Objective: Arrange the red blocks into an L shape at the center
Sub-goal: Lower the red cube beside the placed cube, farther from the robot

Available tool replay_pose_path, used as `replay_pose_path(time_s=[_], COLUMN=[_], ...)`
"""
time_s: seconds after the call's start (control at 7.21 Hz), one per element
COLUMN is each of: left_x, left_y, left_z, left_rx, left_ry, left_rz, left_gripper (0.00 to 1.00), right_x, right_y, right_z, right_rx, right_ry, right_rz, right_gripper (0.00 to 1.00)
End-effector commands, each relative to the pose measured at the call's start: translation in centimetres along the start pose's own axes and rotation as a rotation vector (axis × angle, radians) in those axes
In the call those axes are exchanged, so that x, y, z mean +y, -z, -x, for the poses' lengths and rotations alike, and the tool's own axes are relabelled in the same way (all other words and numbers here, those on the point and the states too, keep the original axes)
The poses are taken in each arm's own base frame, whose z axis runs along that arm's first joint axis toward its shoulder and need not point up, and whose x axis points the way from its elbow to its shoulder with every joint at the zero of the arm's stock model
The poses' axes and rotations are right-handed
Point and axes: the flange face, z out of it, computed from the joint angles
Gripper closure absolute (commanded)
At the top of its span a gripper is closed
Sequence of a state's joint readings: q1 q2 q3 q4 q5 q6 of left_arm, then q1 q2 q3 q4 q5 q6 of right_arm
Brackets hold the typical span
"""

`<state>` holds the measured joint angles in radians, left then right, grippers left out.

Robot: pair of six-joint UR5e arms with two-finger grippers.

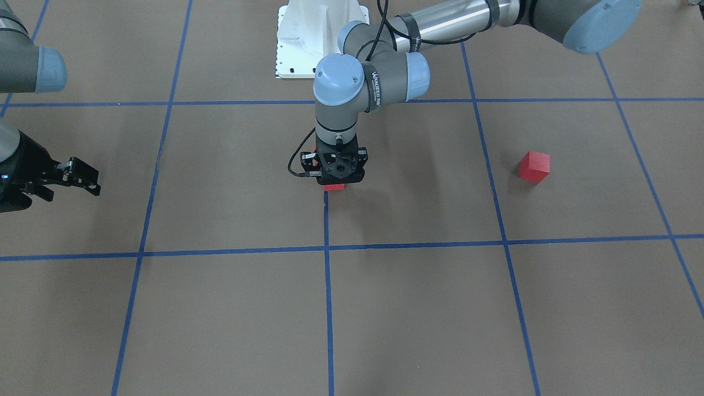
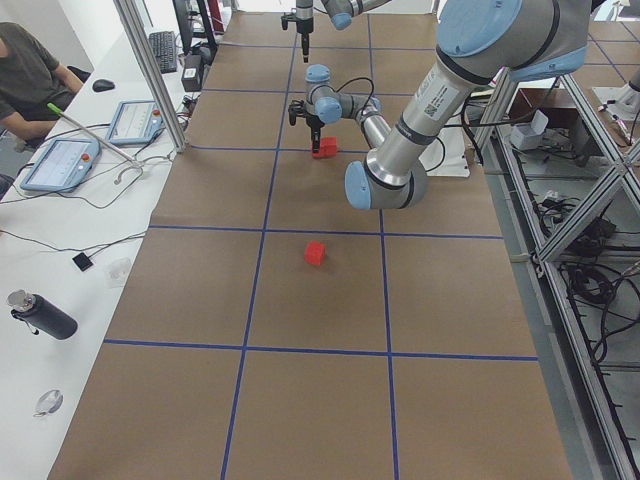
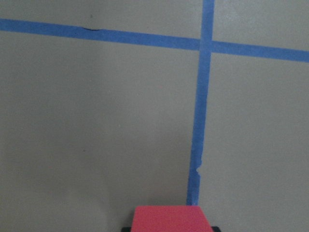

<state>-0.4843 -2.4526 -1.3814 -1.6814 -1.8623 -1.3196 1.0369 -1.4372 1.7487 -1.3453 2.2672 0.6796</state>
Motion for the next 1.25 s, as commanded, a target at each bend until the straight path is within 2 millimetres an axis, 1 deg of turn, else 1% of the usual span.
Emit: replay_pose_path(time_s=[0.0,0.83,0.97,1.11], left_x=[0.48,0.49,0.69,0.87], left_y=[-0.16,0.15,0.14,-0.02], left_z=[-0.26,-0.5,-0.66,-0.71], left_rx=[0.001,0.007,0.008,0.007], left_ry=[-0.005,-0.004,-0.007,-0.004], left_rz=[0.005,0.0,0.002,0.004], left_gripper=[1.0,1.0,0.94,0.46], right_x=[0.0,-0.04,-0.01,-0.04], right_y=[0.0,0.04,-0.06,0.04], right_z=[-0.01,0.07,-0.06,0.06], right_rx=[0.0,-0.001,0.001,-0.001], right_ry=[0.0,0.001,-0.001,0.001], right_rz=[0.0,-0.001,0.001,-0.001], right_gripper=[0.0,0.0,0.0,0.0])
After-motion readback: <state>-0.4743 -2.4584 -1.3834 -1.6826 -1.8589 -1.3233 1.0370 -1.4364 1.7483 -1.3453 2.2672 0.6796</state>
